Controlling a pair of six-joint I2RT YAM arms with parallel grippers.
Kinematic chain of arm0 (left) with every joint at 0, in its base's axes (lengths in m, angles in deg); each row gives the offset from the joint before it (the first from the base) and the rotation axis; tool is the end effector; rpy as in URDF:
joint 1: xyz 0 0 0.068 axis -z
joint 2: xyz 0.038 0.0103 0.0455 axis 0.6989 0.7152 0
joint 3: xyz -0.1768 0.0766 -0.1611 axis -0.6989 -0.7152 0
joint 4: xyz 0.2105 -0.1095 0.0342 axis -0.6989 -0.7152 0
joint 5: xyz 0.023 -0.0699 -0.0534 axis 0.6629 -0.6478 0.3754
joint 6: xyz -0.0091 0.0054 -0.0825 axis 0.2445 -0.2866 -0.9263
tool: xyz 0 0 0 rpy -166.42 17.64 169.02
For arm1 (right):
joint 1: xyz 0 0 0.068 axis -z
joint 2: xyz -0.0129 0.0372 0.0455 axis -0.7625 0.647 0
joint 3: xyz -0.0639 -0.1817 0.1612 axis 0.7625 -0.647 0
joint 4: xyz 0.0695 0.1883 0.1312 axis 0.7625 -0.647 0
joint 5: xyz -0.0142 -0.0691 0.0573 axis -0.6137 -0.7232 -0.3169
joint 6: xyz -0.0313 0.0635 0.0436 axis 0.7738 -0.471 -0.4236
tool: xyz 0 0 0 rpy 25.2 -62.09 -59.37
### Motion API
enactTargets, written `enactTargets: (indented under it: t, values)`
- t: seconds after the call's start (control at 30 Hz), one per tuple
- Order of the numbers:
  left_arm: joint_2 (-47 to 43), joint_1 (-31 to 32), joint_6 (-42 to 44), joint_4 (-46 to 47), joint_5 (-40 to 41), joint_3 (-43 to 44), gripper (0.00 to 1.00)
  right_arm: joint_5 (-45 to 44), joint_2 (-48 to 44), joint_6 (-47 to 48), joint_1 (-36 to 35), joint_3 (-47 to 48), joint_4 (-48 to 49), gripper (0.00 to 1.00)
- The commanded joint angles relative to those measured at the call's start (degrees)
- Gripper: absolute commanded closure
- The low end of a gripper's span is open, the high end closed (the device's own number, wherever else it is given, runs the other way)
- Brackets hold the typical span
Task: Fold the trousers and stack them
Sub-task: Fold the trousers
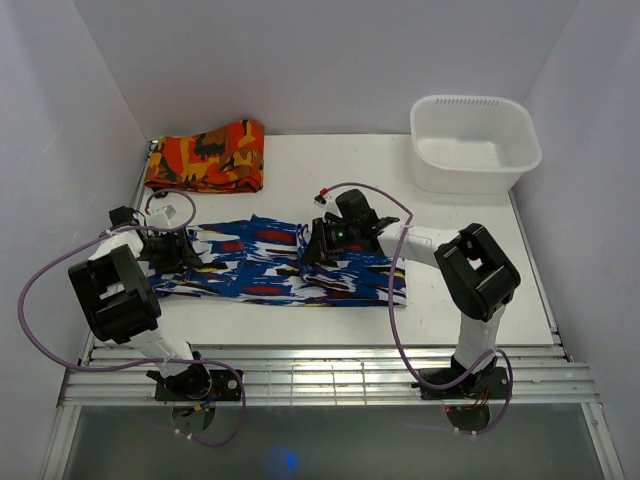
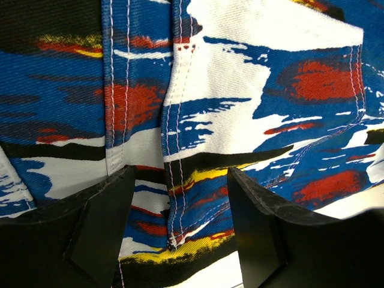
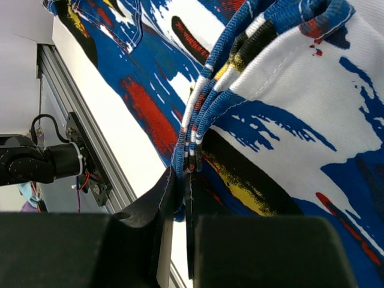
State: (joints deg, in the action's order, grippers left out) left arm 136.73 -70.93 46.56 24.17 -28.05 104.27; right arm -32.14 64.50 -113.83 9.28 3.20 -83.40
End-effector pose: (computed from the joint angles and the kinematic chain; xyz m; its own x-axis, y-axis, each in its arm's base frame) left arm 0.2694 0.0942 0.1282 -0.9117 -0.2067 -0.3549 -0.0479 0.9117 -0.4080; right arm 0.2827 0.2902 0.1625 -0.8407 -0.1279 -0.5262 -0.5080 0.5230 0.6844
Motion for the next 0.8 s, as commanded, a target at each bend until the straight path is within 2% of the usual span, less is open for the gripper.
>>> enactTargets:
  t: [0.0,0.77]
  values:
    - [0.36,-0.04,0.70,-0.23,3.81,-2.18,0.25,0.13,-0.55,-1.63,-1.96,3.10,4.45,0.92]
    - [0.27,-0.04,0.88,-0.06,3.72,-3.05,0.24,0.48,6.39,-4.53,-4.07,6.53,4.98,0.92]
